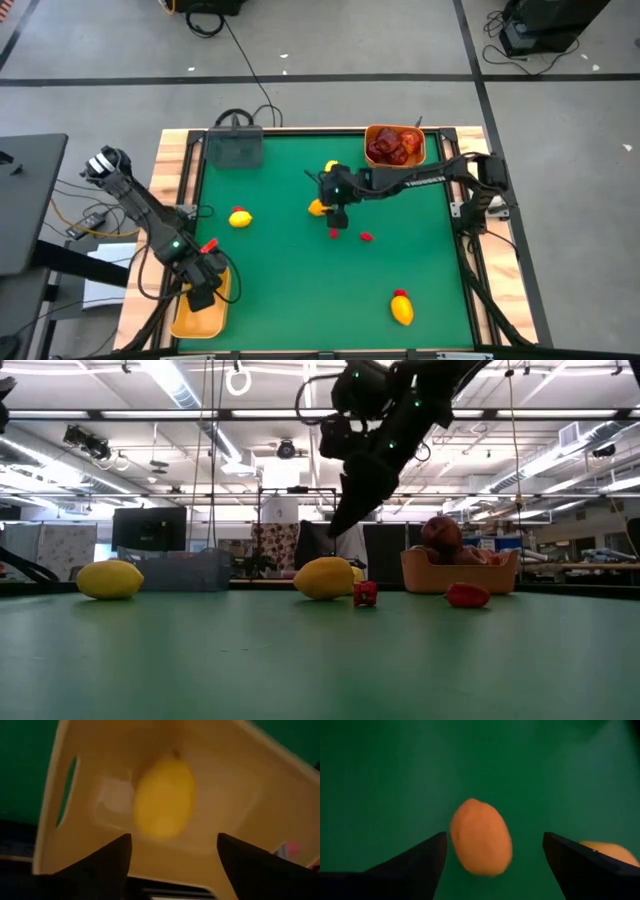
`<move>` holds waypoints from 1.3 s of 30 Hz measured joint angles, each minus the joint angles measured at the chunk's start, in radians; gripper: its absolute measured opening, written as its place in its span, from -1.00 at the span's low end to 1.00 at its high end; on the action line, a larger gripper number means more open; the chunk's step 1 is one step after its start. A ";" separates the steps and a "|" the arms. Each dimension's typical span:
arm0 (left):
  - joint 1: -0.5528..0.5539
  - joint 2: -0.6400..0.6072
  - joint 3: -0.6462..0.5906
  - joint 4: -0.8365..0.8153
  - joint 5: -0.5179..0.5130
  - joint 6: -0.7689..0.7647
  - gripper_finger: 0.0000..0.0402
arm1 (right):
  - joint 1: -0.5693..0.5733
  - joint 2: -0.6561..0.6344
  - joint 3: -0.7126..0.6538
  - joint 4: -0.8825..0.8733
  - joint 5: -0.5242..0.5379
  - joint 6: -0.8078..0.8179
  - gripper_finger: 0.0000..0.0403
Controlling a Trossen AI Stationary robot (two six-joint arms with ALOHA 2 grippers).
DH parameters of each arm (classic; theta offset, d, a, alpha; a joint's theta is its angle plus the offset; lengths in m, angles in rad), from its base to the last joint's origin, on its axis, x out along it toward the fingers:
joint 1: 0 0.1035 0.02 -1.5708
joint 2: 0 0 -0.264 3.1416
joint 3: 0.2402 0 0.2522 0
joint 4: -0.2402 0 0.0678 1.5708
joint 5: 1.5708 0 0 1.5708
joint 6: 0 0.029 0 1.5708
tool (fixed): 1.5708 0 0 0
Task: Sort produce into baskets
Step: Put the lemon into the yellow bin
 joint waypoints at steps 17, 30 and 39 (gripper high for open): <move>-0.002 -0.070 0.180 -0.029 -0.407 -0.139 0.50 | -0.046 0.158 0.000 0.040 -0.119 0.059 0.42; 0.034 -0.079 0.182 0.085 -0.881 -0.168 0.28 | 0.048 -0.015 0.000 0.208 -0.135 0.277 -0.01; 0.123 -0.079 0.182 0.203 -1.079 -0.086 0.42 | 0.215 -0.115 0.000 0.322 0.071 0.224 0.06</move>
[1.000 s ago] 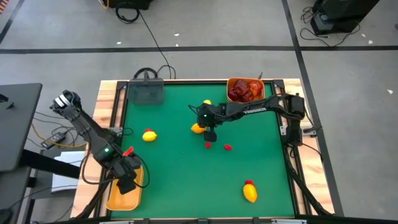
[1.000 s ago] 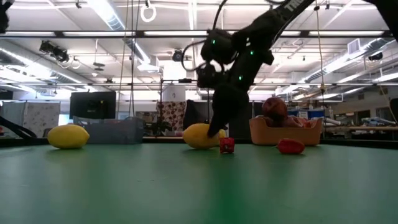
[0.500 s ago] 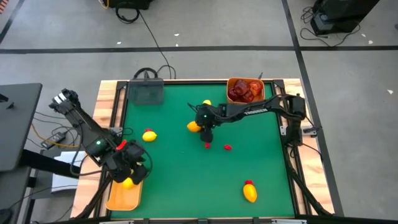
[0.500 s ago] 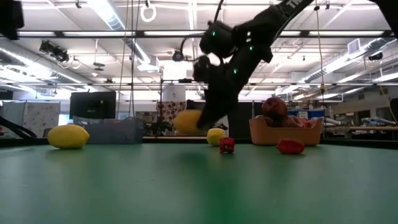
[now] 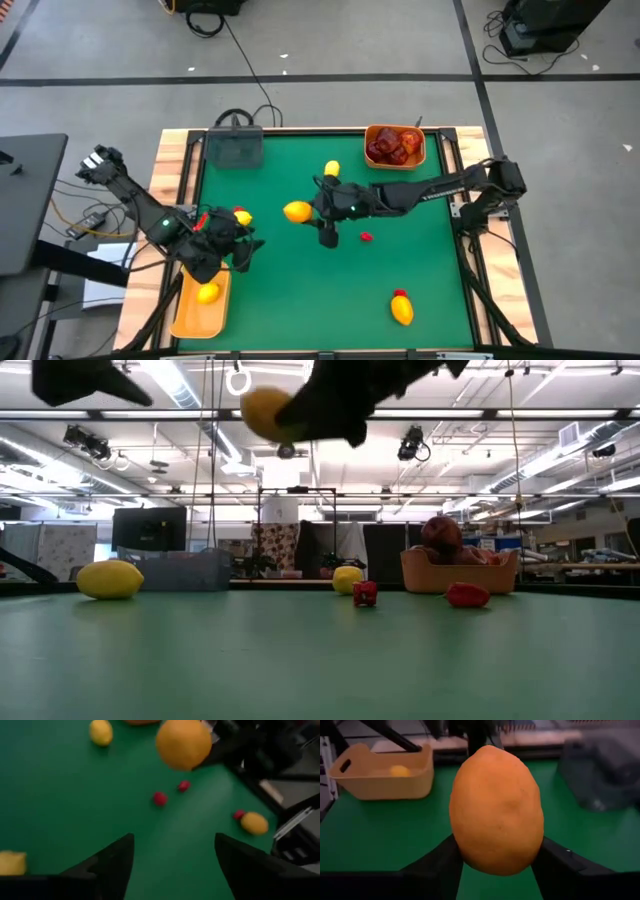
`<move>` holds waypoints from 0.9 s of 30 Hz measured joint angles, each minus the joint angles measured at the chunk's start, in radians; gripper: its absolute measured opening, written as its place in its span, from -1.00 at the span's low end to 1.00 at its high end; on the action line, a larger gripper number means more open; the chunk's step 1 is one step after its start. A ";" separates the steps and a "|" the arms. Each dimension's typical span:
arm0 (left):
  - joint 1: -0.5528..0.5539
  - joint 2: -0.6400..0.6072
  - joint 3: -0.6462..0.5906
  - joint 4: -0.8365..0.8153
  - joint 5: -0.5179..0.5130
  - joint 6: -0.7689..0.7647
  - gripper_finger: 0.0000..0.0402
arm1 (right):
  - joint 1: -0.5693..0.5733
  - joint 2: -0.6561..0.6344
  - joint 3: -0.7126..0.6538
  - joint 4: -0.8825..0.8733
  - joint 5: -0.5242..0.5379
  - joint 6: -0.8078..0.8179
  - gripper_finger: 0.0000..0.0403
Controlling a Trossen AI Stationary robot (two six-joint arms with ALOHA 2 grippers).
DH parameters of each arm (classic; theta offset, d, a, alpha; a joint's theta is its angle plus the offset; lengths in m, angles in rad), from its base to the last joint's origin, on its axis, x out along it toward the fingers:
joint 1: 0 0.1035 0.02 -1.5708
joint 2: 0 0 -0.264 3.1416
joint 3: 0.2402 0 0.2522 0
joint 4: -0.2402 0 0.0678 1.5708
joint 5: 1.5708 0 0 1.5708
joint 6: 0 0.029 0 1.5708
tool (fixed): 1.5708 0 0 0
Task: Sort produce into baskets
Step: Put the lemon into the yellow bin
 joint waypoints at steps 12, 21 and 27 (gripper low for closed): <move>0.202 0.041 0.000 0.429 0.026 0.392 0.85 | 0.083 0.005 0.000 0.155 0.102 -0.075 0.08; 0.281 0.062 -0.001 0.506 0.045 0.425 0.55 | 0.100 0.005 0.000 0.168 0.151 -0.104 0.09; 0.313 0.060 -0.001 0.548 0.126 0.474 0.08 | 0.101 0.005 -0.001 0.195 0.182 -0.103 0.14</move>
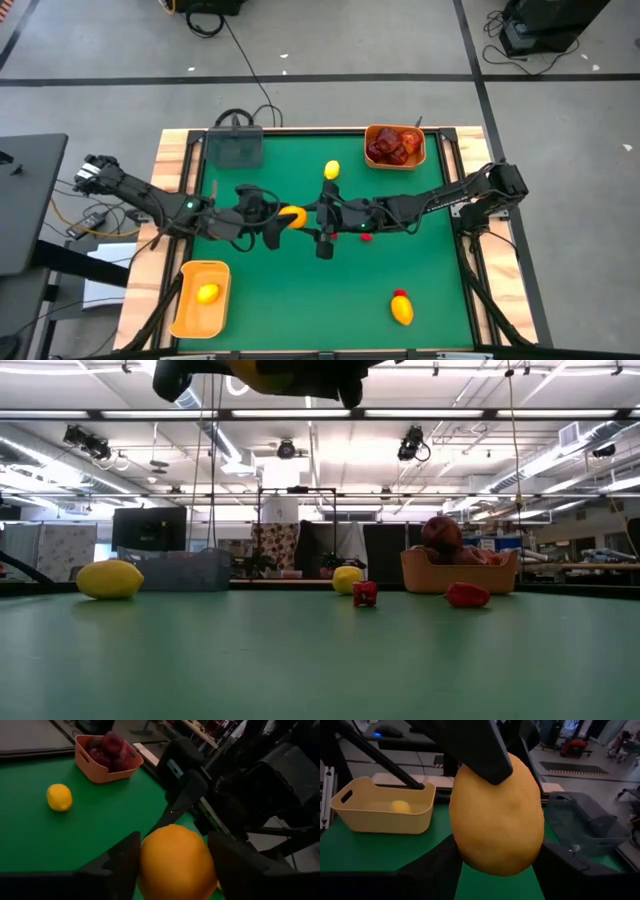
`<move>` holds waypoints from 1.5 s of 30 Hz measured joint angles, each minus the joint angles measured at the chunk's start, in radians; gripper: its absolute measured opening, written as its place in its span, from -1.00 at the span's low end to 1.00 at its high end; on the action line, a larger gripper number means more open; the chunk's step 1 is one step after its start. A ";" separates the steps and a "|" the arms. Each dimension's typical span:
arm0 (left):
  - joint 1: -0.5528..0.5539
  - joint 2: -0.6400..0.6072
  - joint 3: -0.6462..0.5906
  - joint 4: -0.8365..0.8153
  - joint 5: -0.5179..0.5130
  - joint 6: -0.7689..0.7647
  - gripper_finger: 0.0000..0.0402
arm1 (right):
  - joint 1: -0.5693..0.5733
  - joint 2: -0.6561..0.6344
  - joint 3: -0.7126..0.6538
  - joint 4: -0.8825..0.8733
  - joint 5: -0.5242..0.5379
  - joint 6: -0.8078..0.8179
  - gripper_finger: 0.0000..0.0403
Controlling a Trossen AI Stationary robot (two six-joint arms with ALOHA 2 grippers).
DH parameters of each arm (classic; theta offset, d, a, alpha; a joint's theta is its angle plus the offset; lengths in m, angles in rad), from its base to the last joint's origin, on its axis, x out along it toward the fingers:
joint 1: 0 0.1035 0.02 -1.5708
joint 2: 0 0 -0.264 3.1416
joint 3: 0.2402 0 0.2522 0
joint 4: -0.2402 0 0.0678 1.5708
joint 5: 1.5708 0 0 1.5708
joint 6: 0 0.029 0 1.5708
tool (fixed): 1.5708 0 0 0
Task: Sort produce into baskets
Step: Put the lemon into the yellow bin
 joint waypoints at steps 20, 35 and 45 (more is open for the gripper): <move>0.005 -0.153 0.143 -0.656 0.118 -0.115 -0.07 | -0.176 -0.011 0.003 -0.315 -0.007 0.400 0.65; -0.191 -0.130 0.228 -1.203 0.555 -0.560 -0.07 | -0.653 0.161 0.002 -0.477 -0.430 0.685 0.57; -0.288 -0.018 0.190 -1.136 0.713 -0.582 -0.03 | -0.682 0.268 0.035 -0.467 -0.476 0.711 0.49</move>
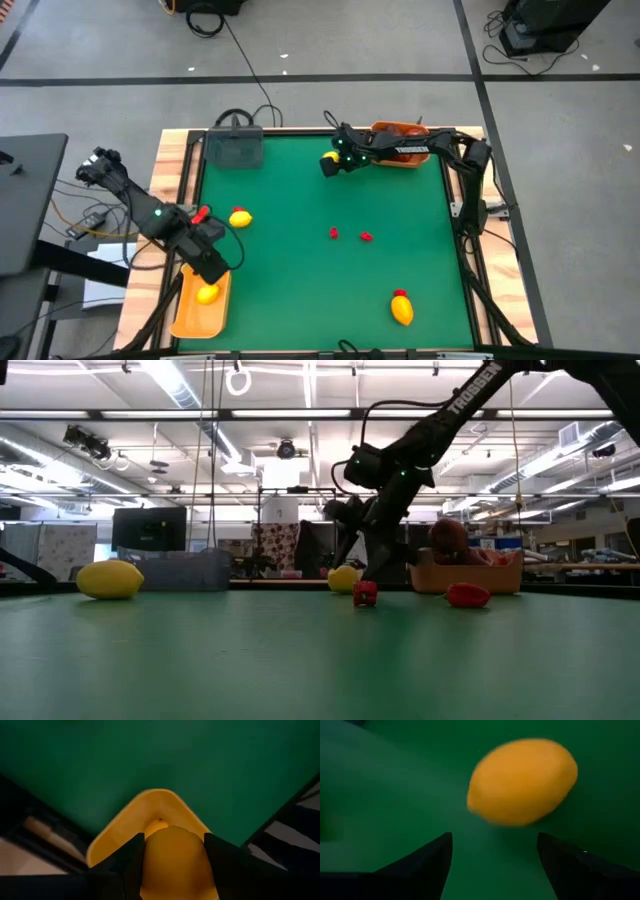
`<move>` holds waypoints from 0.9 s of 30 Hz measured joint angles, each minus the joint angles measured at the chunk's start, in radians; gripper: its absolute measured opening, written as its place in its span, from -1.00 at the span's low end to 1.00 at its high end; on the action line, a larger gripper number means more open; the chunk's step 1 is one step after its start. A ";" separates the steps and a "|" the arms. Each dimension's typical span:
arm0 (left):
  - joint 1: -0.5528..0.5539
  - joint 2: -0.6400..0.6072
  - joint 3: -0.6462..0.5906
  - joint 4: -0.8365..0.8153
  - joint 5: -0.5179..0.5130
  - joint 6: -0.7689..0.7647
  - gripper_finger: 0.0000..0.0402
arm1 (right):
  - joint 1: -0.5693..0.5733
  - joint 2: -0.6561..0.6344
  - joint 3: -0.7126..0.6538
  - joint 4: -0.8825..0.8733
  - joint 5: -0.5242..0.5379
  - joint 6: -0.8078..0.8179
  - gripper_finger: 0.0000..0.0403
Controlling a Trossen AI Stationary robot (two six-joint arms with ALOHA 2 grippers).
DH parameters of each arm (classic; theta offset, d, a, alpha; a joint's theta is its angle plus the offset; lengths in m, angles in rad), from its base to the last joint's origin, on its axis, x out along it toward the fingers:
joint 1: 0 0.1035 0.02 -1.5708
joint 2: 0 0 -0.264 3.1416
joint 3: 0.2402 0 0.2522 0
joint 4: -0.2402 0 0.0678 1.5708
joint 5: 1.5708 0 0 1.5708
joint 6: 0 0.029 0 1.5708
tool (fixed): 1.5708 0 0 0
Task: Sort produce into baskets
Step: Put the lemon into the yellow bin
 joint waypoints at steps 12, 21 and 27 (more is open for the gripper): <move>-0.053 0.072 0.000 0.016 0.028 -0.041 0.51 | 0.030 0.030 0.151 -0.119 0.034 -0.054 0.49; -0.057 0.063 0.000 -0.004 -0.206 -0.037 0.56 | 0.198 0.030 0.276 -0.053 -0.115 -0.398 0.49; 0.034 0.063 -0.048 -0.026 -0.360 0.056 0.55 | 0.303 0.030 0.278 0.068 -0.069 -0.316 0.49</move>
